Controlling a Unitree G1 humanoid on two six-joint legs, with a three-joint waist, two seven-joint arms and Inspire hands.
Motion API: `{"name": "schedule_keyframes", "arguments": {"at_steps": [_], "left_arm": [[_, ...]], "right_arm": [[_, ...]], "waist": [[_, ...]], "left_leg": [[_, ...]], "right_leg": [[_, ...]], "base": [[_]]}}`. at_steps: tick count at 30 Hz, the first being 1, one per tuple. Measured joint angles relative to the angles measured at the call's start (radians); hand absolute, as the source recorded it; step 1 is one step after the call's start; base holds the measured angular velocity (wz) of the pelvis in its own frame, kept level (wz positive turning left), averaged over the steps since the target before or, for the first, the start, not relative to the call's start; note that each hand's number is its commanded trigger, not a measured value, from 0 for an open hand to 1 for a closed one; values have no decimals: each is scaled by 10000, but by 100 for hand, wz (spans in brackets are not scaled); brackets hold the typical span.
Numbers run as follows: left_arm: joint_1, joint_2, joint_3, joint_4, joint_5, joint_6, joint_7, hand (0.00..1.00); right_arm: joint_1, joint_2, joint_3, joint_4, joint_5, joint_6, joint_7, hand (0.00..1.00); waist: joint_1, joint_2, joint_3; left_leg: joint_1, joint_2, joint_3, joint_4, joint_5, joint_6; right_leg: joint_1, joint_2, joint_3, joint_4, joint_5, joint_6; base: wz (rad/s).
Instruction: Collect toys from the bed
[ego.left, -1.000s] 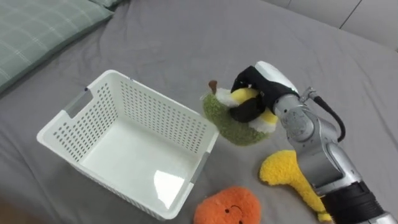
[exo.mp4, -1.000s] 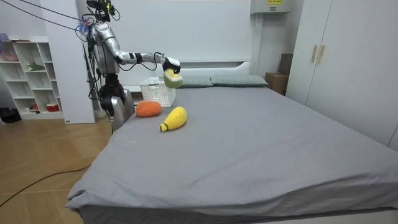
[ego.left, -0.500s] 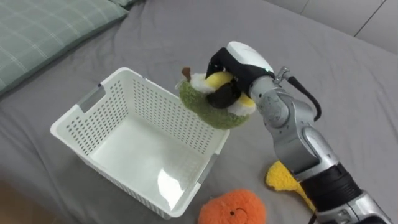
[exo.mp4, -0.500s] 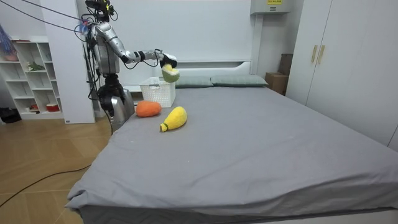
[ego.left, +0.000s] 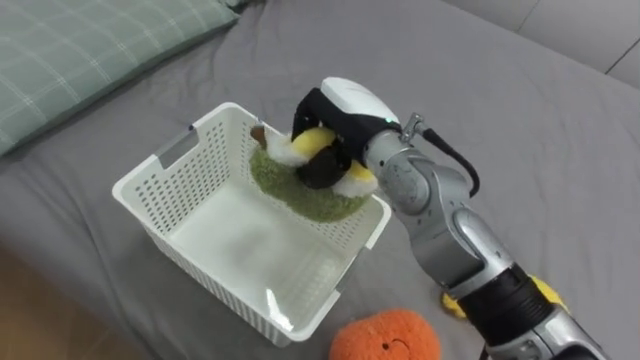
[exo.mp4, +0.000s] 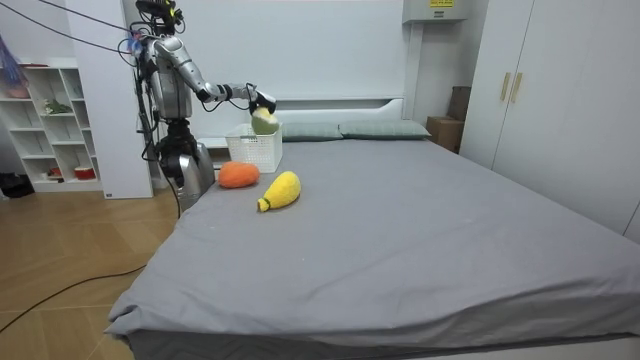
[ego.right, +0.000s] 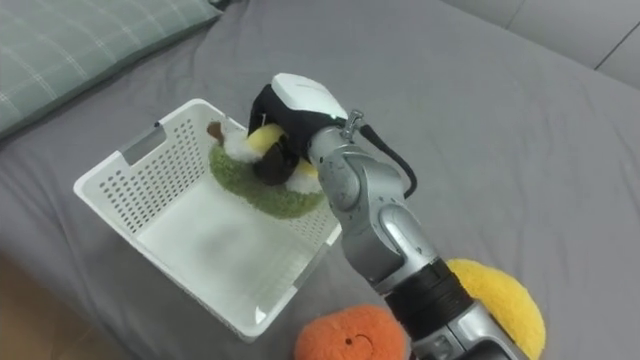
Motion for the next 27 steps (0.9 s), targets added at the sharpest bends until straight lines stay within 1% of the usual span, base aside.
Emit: {"name": "schedule_keyframes", "arguments": {"at_steps": [4,6,9,16,20,24,27], "left_arm": [[-20,-13,-31,-16,-1,0,41,0],[-21,-9,-34,-18,-1,0,78,0],[-21,-9,-34,-17,2,1,80,0],[-25,-10,-36,-21,25,-4,40,0],[-27,-10,-64,-21,3,-18,28,0],[-28,-15,-215,-21,0,-62,28,0],[-25,-11,-214,-18,3,-125,-4,0]], "right_arm": [[0,52,11,158,17,6,2,0],[0,64,11,157,18,3,1,0],[0,63,11,158,17,1,1,0],[1,49,10,157,16,-45,7,0],[0,23,9,157,48,-126,11,0],[0,-25,7,157,88,-309,11,0],[0,-27,-75,156,129,-392,11,0]], "waist": [[175,-101,27],[197,-118,32],[193,-102,46],[167,-87,55],[136,-61,74],[130,-26,99],[56,-4,112]], "left_leg": [[-6,-9,-20,4,3,2],[-78,-19,-72,22,7,9],[-93,-27,-89,40,10,13],[-106,-27,-88,36,10,14],[-114,-28,-86,35,10,14],[-113,-27,-76,32,10,14],[-114,-29,-78,33,10,14]], "right_leg": [[2,-5,-31,0,1,1],[-1,-24,-175,-2,1,2],[-16,-36,-256,-12,2,2],[-16,-35,-271,-15,2,2],[-14,-33,-262,-15,2,2],[-18,-32,-252,-15,2,3],[-17,-30,-245,-17,2,3]], "base": [[1],[8],[3],[0],[0],[0],[0]]}}
